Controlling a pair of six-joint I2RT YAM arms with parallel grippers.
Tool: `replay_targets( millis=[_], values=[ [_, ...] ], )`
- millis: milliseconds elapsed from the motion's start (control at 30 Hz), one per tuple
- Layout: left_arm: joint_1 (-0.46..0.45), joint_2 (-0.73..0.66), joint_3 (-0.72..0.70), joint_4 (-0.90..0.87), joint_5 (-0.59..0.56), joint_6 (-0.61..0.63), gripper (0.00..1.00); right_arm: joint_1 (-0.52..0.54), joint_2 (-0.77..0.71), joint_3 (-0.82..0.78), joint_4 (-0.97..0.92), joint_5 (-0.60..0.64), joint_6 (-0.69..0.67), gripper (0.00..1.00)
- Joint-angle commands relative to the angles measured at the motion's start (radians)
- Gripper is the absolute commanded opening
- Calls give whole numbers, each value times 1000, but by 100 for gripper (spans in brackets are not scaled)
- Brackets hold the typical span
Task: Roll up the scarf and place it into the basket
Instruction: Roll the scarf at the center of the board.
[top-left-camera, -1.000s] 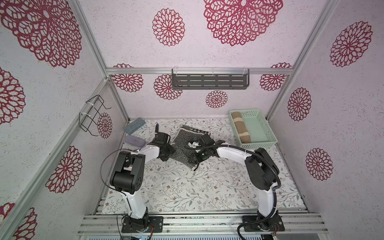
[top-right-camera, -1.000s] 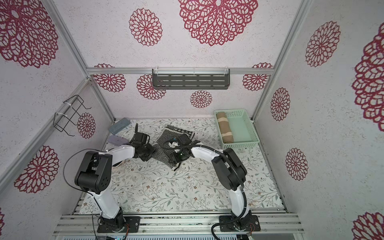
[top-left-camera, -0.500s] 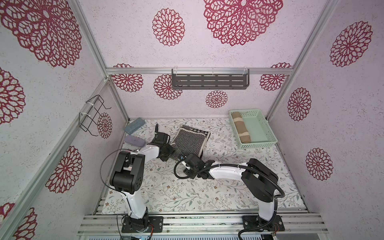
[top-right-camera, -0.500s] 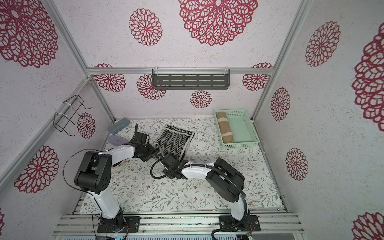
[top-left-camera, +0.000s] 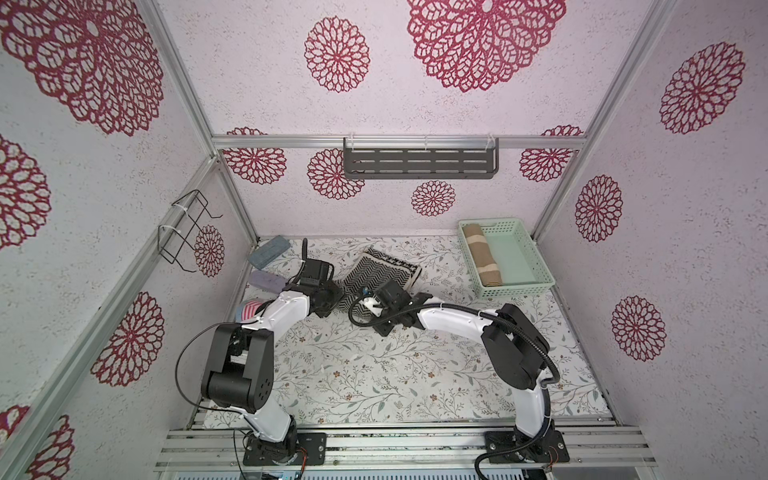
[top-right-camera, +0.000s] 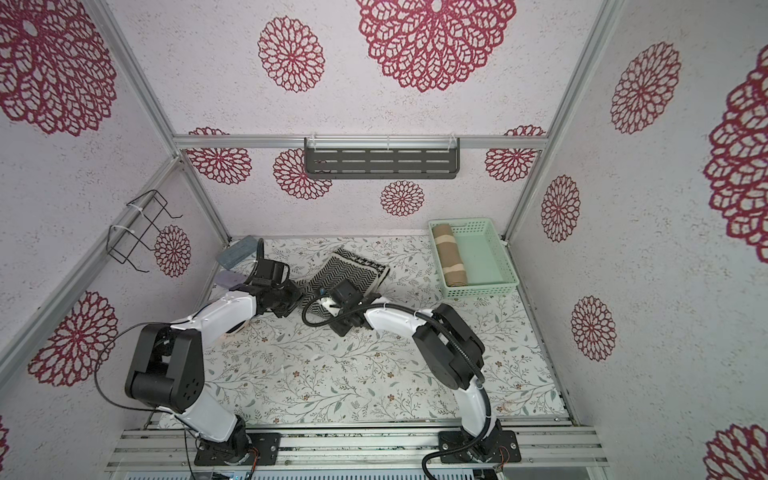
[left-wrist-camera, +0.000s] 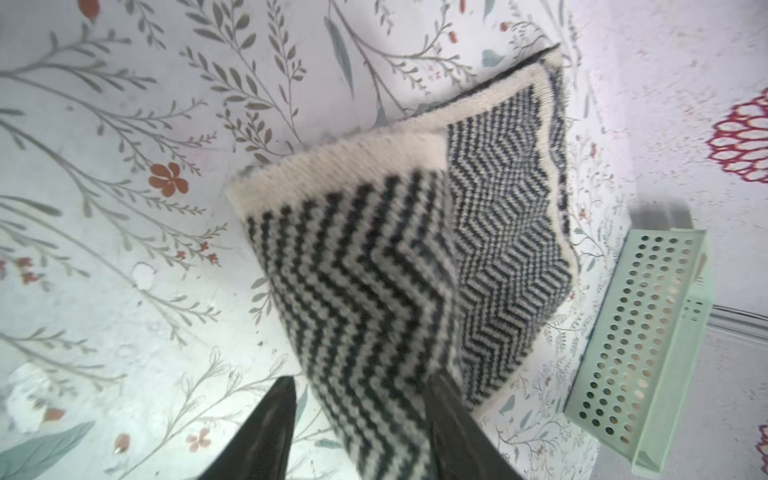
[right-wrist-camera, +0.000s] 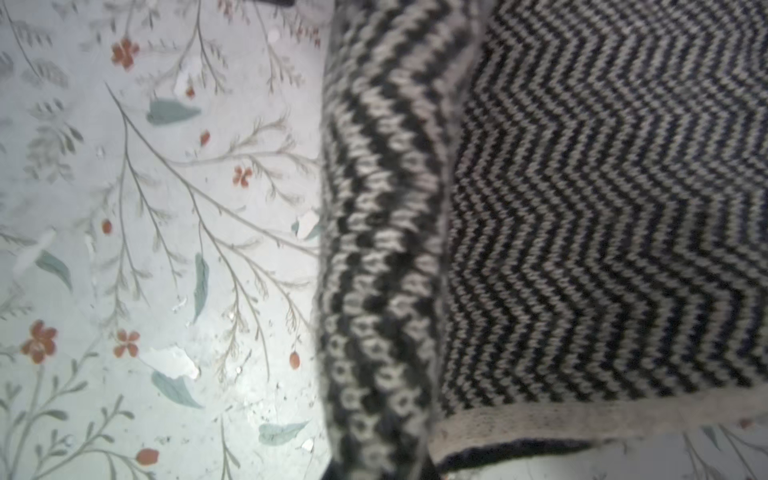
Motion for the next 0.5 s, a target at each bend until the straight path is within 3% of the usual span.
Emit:
replay_targets(
  millis=[0, 267, 467],
  values=[
    [5, -37, -9, -62, -19, 29, 54, -58, 65, 74, -189, -258, 58, 3],
    [-4, -65, -5, -35, 45, 29, 51, -139, 130, 147, -232, -487, 122, 5],
    [-24, 7, 70, 27, 108, 24, 45, -148, 206, 246, -311, -512, 108, 7]
  ],
)
